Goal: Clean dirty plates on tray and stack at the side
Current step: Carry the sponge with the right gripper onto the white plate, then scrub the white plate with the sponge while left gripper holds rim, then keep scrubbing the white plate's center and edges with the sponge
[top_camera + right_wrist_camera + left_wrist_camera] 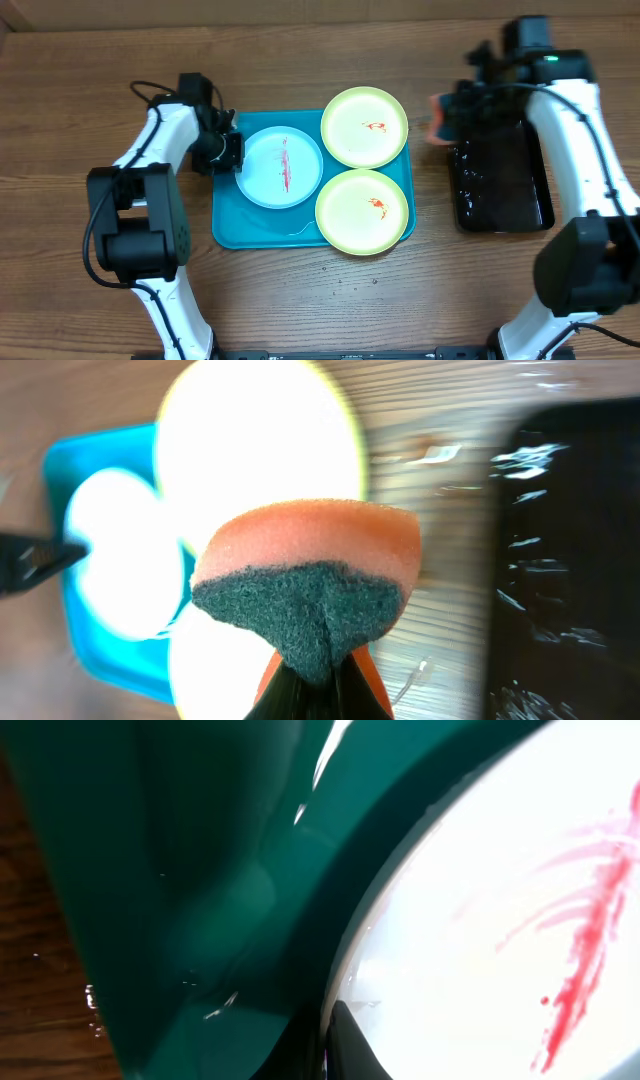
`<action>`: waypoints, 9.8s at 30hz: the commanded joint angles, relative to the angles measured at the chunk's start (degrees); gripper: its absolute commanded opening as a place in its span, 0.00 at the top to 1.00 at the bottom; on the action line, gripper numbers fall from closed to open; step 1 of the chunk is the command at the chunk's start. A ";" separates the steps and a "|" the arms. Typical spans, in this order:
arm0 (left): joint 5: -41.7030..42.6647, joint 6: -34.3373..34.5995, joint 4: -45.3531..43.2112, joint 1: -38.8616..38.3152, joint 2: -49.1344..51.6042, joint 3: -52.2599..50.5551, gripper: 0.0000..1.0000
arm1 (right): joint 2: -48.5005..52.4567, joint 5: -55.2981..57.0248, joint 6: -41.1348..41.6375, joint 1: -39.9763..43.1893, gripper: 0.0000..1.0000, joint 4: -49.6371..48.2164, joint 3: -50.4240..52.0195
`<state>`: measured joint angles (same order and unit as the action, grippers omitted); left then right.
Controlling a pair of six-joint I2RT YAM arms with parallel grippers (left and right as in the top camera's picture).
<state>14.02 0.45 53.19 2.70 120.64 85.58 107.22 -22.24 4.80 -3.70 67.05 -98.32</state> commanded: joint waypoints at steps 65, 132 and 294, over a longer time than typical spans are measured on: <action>8.28 -8.17 1.55 1.79 1.62 -0.87 0.96 | 35.21 7.72 8.44 -42.29 0.96 1.99 -24.39; 8.37 -8.17 1.31 1.77 1.62 -0.87 0.96 | 39.74 17.18 -11.04 -39.56 0.96 -5.25 -32.13; 8.09 -7.93 0.70 1.79 1.62 -0.90 0.96 | 38.07 27.15 22.51 -35.91 0.96 8.76 -29.29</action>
<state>22.35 -7.49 53.95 4.23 121.32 84.62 144.70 -13.89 25.96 -40.47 74.74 -127.96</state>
